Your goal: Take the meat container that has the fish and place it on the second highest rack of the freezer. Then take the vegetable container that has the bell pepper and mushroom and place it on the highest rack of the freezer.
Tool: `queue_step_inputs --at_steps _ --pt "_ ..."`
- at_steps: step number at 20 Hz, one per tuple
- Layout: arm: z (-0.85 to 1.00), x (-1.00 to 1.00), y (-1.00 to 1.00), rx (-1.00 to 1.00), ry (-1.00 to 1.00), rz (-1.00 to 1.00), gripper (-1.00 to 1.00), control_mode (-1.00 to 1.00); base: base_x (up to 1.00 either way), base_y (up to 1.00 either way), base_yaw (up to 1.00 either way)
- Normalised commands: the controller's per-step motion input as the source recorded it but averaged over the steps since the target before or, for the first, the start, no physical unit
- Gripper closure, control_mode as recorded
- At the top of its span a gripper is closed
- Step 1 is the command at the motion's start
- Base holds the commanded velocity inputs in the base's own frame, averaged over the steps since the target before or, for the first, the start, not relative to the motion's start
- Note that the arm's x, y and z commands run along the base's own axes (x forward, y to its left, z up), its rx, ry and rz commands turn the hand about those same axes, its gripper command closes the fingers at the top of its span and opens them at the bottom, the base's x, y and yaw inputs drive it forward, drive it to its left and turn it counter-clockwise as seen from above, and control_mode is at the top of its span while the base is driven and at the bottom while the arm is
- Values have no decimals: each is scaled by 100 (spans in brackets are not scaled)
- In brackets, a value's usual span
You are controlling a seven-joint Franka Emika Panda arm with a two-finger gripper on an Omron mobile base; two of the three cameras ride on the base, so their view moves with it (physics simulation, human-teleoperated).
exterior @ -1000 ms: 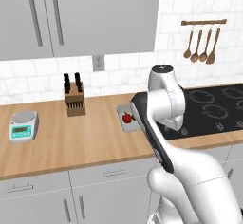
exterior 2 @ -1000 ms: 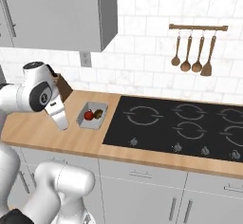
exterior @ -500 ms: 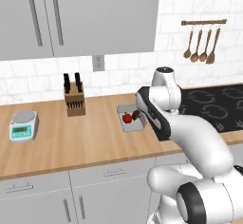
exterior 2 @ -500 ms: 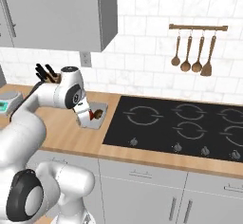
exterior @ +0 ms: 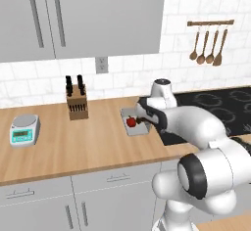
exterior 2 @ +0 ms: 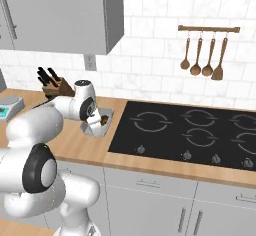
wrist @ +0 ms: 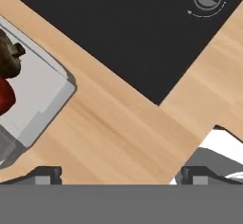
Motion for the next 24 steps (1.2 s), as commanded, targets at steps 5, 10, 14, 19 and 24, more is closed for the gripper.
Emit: queue_step_inputs --at_steps 5,10,14,19,24 --pt "-38 76 19 0 4 0 -100 -100 0 0 0" --pt "-15 75 18 0 8 0 -100 -100 0 0 0" --pt "-19 50 9 0 8 0 -100 -100 0 0 0" --pt "-44 10 0 0 12 -3 -100 -100 0 0 0" --pt "-43 -18 0 0 3 -8 -100 -100 0 0 0"
